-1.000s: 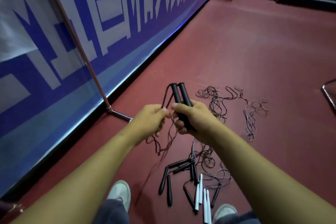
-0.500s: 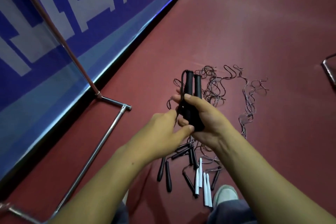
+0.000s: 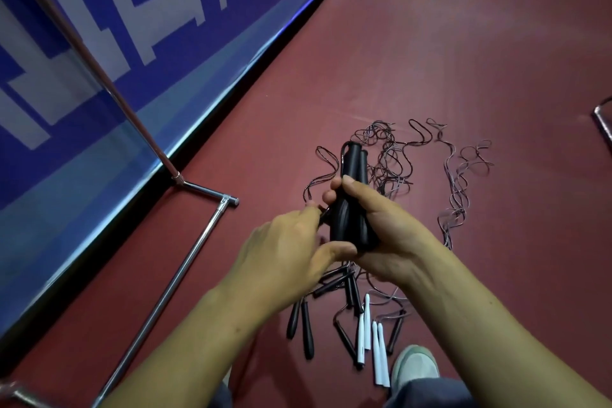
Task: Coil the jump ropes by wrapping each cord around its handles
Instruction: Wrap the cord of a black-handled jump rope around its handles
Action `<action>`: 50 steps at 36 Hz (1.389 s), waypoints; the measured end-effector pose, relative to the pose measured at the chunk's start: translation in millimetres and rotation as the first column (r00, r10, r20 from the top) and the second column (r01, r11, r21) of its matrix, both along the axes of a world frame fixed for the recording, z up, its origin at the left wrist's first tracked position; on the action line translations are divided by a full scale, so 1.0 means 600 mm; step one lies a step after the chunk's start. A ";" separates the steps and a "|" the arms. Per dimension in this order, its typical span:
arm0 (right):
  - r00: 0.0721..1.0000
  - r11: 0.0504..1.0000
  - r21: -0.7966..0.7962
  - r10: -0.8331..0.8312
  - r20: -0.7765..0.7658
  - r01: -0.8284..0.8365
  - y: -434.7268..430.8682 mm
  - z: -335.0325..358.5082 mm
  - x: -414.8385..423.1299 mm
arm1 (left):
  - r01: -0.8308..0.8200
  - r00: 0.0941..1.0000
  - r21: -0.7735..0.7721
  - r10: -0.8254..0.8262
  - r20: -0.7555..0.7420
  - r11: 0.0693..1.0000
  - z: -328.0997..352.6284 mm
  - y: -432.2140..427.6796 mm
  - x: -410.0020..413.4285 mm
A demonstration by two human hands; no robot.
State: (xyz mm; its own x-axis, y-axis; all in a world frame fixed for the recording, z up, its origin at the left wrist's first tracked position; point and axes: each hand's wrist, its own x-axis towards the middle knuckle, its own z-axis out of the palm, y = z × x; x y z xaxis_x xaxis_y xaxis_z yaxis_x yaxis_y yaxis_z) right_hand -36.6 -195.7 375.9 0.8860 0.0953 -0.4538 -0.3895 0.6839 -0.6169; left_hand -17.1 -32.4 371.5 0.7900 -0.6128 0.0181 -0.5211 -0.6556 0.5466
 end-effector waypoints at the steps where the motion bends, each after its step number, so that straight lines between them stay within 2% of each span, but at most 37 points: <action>1: 1.000 0.999 -0.032 0.004 0.009 -0.004 -0.004 0.001 -0.001 | 0.002 1.000 -0.017 -0.002 0.031 1.000 0.000 -0.001 0.000; 3: 1.000 1.000 -0.023 -0.016 0.025 0.016 -0.002 0.004 -0.002 | 0.005 0.997 -0.030 -0.003 0.078 1.000 0.000 -0.002 -0.002; 6: 0.995 0.989 0.110 -0.099 0.030 0.096 0.004 0.009 -0.003 | 0.000 0.998 -0.075 0.005 0.059 0.997 0.001 -0.017 -0.013; 10: 0.978 0.974 0.095 -0.207 0.031 0.204 0.007 0.017 0.004 | -0.099 0.992 -0.279 0.072 -0.104 0.955 0.005 -0.037 -0.026; 14: 0.950 0.947 0.111 -0.308 0.048 0.302 0.012 0.022 0.010 | -0.201 0.962 -0.360 0.114 -0.249 0.911 0.013 -0.055 -0.036; 18: 0.932 0.939 0.007 -0.341 0.124 0.343 0.015 0.021 0.013 | -0.362 0.874 -0.360 0.178 -0.453 0.860 0.010 -0.070 -0.048; 20: 0.926 0.934 -0.082 -0.330 0.182 0.349 0.013 0.019 0.013 | -0.370 0.857 -0.336 0.179 -0.484 0.866 0.008 -0.076 -0.054; 23: 0.925 0.907 -0.232 -0.300 0.233 0.352 0.001 0.014 0.011 | -0.262 0.907 -0.274 0.139 -0.397 0.926 0.014 -0.078 -0.060; 28: 0.941 0.858 -0.419 -0.191 0.278 0.298 -0.018 0.010 0.005 | -0.065 0.992 -0.173 0.045 -0.118 0.983 0.032 -0.054 -0.044; 32: 0.953 0.796 -0.551 -0.099 0.286 0.249 -0.028 0.005 0.001 | 0.057 0.991 -0.121 -0.042 0.124 0.991 0.034 -0.042 -0.032; 35: 0.967 0.731 -0.665 0.034 0.254 0.149 -0.030 0.000 -0.002 | 0.090 0.973 -0.151 -0.055 0.223 0.984 0.031 -0.029 -0.012; 37: 0.968 0.770 -0.632 0.082 0.239 0.091 -0.025 0.002 -0.006 | 0.078 0.975 -0.235 -0.025 0.221 0.969 0.032 -0.017 0.005; 39: 0.972 0.834 -0.544 0.042 0.233 0.095 -0.022 0.009 -0.009 | 0.053 0.984 -0.299 0.002 0.180 0.953 0.035 -0.008 0.016; 45: 0.975 0.934 -0.332 -0.058 0.215 0.129 -0.030 0.037 -0.010 | -0.028 0.993 -0.362 0.067 0.096 0.932 0.038 0.001 0.023; 48: 0.980 0.978 -0.173 -0.085 0.181 0.117 -0.023 0.048 -0.011 | -0.096 0.994 -0.450 0.062 -0.091 0.888 0.045 0.001 0.021; 50: 0.978 0.993 -0.033 -0.104 0.178 0.111 -0.014 0.056 -0.012 | -0.125 0.985 -0.488 0.051 -0.162 0.864 0.049 0.000 0.021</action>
